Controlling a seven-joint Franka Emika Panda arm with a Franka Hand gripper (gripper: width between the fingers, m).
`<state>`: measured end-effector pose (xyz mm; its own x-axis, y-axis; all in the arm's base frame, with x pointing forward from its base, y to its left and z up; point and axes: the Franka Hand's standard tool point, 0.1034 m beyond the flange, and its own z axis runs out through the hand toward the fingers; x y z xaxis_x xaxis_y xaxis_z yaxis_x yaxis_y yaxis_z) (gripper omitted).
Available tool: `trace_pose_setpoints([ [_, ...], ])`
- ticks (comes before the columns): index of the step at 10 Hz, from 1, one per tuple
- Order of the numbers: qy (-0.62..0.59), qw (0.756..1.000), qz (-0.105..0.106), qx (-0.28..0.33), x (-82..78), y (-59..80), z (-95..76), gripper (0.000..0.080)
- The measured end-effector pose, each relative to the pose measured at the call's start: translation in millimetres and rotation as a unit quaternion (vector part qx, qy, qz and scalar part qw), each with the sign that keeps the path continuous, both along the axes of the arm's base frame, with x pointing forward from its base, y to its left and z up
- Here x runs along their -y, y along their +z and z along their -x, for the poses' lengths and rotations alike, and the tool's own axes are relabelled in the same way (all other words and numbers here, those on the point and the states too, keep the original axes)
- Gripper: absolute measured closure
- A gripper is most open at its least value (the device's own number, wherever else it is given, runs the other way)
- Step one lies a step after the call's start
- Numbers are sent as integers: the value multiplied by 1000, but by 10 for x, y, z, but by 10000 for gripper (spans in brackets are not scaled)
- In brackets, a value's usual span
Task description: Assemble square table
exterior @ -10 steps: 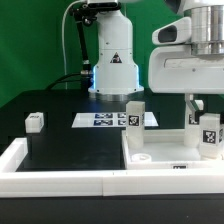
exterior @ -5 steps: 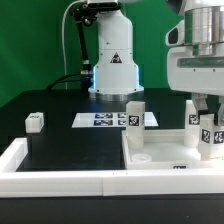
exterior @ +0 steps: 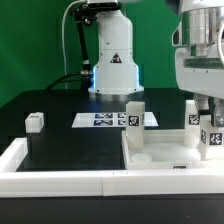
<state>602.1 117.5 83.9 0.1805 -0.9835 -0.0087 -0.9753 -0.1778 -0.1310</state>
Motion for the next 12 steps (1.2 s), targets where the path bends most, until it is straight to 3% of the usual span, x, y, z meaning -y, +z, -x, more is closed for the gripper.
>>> trace_pose_setpoints([
  [1, 33, 999, 4, 2, -11, 1, -1, 314],
  [2, 85, 996, 10, 4, -30, 4, -1, 204],
  [3, 128, 992, 15, 6, -41, 14, -8, 167],
  [6, 293, 955, 37, 12, -33, 13, -10, 151],
  [8, 391, 919, 50, 14, -17, 8, -11, 151],
  [12, 504, 861, 70, 13, -36, 0, -5, 151],
])
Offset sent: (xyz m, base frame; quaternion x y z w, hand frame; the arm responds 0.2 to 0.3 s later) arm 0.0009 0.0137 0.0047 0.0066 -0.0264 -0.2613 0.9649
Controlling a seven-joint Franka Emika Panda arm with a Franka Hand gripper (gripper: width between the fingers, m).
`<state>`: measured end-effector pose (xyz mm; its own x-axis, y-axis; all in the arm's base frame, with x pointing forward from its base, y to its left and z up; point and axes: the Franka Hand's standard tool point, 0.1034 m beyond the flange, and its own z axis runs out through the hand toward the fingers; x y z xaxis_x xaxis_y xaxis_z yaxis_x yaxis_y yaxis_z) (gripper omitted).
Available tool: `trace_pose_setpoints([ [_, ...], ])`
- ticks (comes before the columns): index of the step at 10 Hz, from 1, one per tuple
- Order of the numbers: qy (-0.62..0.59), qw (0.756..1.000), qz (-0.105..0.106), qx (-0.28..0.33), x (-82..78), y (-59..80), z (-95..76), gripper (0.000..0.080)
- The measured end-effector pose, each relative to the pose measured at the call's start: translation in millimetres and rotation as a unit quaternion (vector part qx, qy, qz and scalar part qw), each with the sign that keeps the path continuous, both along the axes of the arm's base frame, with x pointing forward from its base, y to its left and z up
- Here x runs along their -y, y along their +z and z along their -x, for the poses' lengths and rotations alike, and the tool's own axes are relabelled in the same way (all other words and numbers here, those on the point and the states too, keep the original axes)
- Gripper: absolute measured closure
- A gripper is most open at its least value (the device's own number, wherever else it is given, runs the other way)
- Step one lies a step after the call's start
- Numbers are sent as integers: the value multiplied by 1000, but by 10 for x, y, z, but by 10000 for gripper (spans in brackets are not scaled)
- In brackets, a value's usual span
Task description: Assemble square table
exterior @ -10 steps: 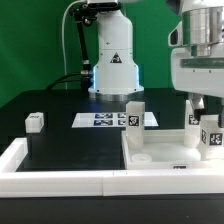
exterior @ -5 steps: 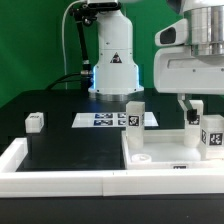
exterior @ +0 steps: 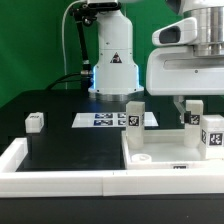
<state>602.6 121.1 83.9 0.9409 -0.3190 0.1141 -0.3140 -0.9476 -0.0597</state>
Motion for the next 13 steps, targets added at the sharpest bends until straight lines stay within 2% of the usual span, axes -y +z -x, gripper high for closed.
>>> trace_pose_setpoints([
  [3, 84, 996, 22, 3, 16, 16, -11, 155],
  [4, 83, 996, 22, 2, 21, 11, -9, 312],
  [5, 83, 996, 22, 2, 21, 11, -9, 312],
  [6, 83, 996, 22, 2, 21, 12, -10, 516],
  [10, 41, 999, 16, 2, 23, 10, -9, 511],
  [12, -30, 1000, 7, 1, 26, 8, -5, 511],
  [13, -133, 991, -6, 1, 11, 1, 22, 511],
])
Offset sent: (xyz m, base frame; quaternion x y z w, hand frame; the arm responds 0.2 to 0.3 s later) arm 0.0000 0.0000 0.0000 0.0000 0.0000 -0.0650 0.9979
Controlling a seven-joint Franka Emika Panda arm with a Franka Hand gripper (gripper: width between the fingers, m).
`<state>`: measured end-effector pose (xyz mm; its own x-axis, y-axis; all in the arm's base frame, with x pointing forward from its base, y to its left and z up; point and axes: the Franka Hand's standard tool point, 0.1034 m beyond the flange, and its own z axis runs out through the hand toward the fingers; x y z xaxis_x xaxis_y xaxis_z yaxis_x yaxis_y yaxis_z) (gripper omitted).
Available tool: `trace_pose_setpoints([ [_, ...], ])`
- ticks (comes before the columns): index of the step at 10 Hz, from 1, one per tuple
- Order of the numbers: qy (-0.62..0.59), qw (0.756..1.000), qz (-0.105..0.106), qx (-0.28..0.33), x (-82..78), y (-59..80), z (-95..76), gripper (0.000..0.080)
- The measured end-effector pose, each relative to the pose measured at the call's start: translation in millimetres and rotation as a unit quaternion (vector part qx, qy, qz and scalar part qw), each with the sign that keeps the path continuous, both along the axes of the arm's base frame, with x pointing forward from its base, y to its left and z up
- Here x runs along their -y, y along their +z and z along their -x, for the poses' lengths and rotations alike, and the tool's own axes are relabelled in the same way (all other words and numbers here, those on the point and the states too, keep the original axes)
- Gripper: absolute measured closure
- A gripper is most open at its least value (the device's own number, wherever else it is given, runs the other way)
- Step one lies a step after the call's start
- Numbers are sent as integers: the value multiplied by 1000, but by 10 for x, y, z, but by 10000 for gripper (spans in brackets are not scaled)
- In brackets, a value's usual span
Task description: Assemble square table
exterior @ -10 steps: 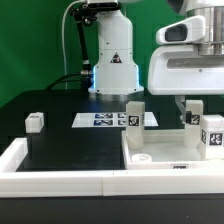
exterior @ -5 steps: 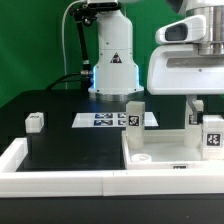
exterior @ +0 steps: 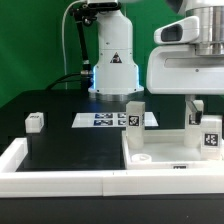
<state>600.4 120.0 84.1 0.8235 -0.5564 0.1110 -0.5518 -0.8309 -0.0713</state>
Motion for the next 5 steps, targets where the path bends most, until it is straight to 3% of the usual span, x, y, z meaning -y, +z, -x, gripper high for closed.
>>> trace_pose_setpoints([
  [2, -99, 995, -12, 3, -21, -2, 5, 509],
  [5, -264, 964, -33, -1, -40, -12, -1, 509],
])
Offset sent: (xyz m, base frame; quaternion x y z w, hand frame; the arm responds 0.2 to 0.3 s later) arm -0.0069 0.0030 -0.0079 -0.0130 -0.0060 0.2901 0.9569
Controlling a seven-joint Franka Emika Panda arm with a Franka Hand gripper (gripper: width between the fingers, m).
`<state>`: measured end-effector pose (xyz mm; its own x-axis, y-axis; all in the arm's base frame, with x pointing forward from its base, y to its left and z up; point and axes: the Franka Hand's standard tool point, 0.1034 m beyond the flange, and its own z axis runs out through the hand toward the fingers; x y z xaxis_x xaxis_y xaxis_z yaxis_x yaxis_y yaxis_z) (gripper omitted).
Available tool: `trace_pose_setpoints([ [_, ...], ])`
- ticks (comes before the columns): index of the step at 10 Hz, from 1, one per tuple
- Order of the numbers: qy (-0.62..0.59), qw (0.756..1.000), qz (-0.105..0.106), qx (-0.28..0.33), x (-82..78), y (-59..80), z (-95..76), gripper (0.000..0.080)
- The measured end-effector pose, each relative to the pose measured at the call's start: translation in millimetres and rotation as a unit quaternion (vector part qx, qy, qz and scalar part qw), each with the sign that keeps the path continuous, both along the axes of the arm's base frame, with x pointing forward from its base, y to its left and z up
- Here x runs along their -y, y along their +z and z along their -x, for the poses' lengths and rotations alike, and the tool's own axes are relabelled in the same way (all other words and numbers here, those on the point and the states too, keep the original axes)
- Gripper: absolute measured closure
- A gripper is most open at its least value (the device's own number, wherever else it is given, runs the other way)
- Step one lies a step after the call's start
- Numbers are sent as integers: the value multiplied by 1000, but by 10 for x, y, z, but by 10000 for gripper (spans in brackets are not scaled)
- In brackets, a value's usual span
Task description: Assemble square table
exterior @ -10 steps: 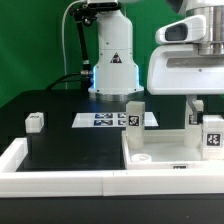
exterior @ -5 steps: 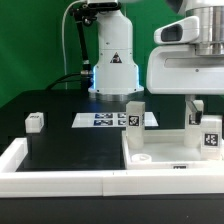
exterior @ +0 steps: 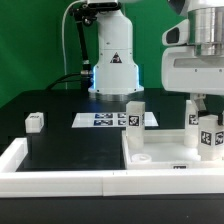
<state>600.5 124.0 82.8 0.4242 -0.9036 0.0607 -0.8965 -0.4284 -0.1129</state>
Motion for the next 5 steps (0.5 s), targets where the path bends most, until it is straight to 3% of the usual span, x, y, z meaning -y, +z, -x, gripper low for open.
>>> trace_pose_setpoints([
  [5, -140, 990, -25, -1, 22, 4, -11, 509],
])
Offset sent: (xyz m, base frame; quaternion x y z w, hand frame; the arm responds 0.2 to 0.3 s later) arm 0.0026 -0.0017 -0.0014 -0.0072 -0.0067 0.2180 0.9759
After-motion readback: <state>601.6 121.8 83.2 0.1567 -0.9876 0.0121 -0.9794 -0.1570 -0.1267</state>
